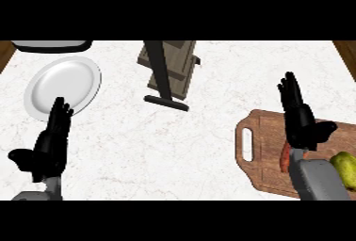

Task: Pick the sweet potato from the cutting board and place it in the tiered basket

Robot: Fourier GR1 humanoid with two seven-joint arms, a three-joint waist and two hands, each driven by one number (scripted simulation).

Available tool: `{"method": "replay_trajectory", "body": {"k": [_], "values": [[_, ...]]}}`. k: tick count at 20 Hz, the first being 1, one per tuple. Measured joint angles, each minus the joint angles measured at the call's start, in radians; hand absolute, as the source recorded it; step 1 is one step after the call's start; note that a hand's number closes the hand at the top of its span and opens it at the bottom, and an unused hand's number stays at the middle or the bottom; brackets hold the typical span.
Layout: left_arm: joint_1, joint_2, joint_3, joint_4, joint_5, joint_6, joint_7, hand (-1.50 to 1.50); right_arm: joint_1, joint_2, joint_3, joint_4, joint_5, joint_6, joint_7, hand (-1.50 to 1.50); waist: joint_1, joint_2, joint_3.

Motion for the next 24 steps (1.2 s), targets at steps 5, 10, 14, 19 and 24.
{"method": "replay_trajectory", "body": {"k": [5, 10, 14, 19, 24], "values": [[0.053, 0.004, -0.023, 0.038, -0.026, 0.007, 0.043, 0.00, 0.052, -0.087, -0.121, -0.082, 0.057, -0.163, 0.061, 1.50, -0.042, -0.032, -0.005], [0.114, 0.002, -0.031, 0.073, -0.030, 0.011, 0.067, 0.00, 0.143, -0.123, -0.358, -0.072, 0.091, -0.454, 0.160, -1.50, -0.126, -0.042, -0.010], [0.120, -0.014, -0.060, 0.065, -0.047, 0.014, 0.073, 0.00, 0.237, -0.027, -0.453, -0.212, 0.095, -0.655, 0.170, -1.50, -0.111, -0.051, -0.006], [0.112, -0.032, -0.097, 0.054, -0.075, 0.016, 0.087, 0.00, 0.434, 0.069, -0.368, -0.479, 0.205, -0.732, 0.295, -1.50, -0.068, -0.048, -0.007], [0.092, -0.034, -0.112, 0.049, -0.086, 0.009, 0.102, 0.00, 0.606, 0.059, -0.237, -0.567, 0.305, -0.634, 0.522, -1.50, -0.035, -0.036, -0.011]]}}
